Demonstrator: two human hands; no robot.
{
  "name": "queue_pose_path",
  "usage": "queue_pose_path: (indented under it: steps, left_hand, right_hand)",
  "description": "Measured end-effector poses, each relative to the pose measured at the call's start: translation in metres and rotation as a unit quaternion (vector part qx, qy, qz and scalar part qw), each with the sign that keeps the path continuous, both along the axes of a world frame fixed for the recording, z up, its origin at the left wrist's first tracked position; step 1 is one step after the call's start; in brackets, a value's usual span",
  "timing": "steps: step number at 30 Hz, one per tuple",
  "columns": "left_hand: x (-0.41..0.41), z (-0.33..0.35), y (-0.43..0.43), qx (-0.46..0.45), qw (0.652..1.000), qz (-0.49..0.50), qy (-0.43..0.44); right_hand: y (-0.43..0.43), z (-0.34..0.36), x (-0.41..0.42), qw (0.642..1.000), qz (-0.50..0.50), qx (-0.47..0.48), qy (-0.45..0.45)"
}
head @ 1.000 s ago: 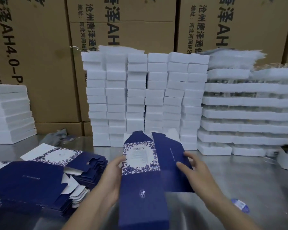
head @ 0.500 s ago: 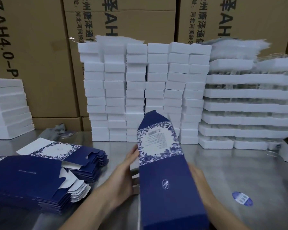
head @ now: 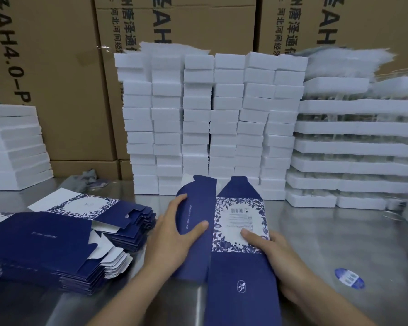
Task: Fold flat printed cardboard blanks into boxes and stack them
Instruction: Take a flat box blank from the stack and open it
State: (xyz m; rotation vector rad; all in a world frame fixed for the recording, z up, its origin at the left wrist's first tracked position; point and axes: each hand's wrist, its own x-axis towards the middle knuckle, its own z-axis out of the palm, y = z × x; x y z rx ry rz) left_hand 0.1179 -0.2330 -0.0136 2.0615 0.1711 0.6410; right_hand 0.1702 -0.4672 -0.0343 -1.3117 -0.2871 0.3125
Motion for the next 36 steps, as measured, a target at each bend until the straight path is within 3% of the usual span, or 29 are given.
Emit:
queue_pose_path:
  steps: [2, 4, 7, 11, 14, 16, 20, 24, 27, 31, 32, 34, 36]
  left_hand:
    - [0.004, 0.000, 0.010, -0.227, 0.972, -0.061, 0.010]
    - [0.006, 0.001, 0.018, -0.331, 0.938, -0.101, 0.025]
    - [0.013, -0.005, 0.025, -0.361, 0.925, -0.114, 0.014]
    - [0.017, -0.011, 0.029, -0.417, 0.900, -0.126, 0.000]
    - [0.018, -0.006, 0.029, -0.433, 0.886, -0.162, -0.024]
    - [0.015, 0.001, 0.022, -0.387, 0.905, -0.168, -0.055]
    - [0.011, -0.003, 0.003, -0.179, 0.967, -0.149, -0.099]
    - [0.016, -0.027, 0.003, -0.018, 0.983, -0.161, -0.090]
    - [0.026, -0.037, 0.007, 0.089, 0.977, -0.178, -0.072]
    - [0.027, -0.039, 0.004, 0.085, 0.977, -0.184, -0.072]
    - [0.024, -0.037, 0.004, 0.083, 0.980, -0.161, -0.084]
    - [0.017, -0.026, 0.003, 0.078, 0.984, -0.110, -0.120]
    - [0.009, -0.004, 0.004, -0.002, 0.984, -0.087, -0.158]
  right_hand:
    - [-0.011, 0.003, 0.006, 0.999, -0.020, 0.007, 0.025]
    - [-0.021, 0.006, 0.010, 0.999, -0.002, 0.007, 0.043]
    - [-0.022, 0.006, 0.011, 0.998, 0.006, 0.039, 0.048]
    - [-0.027, 0.003, 0.021, 0.990, -0.102, 0.095, -0.002]
    - [-0.029, 0.004, 0.024, 0.992, -0.102, 0.045, -0.060]
    - [-0.022, 0.004, 0.021, 0.982, -0.125, -0.013, -0.141]
    - [-0.005, 0.003, 0.011, 0.967, -0.155, -0.012, -0.200]
    - [-0.004, 0.001, 0.014, 0.989, -0.099, 0.094, -0.063]
    - [-0.009, 0.002, 0.018, 0.967, -0.127, -0.055, -0.212]
    - [-0.015, -0.001, 0.006, 0.898, -0.150, -0.200, -0.363]
    - [-0.017, -0.002, 0.004, 0.884, -0.158, -0.208, -0.387]
    - [-0.018, 0.003, 0.004, 0.892, -0.156, -0.190, -0.380]
    - [-0.022, 0.013, 0.004, 0.856, -0.204, -0.196, -0.432]
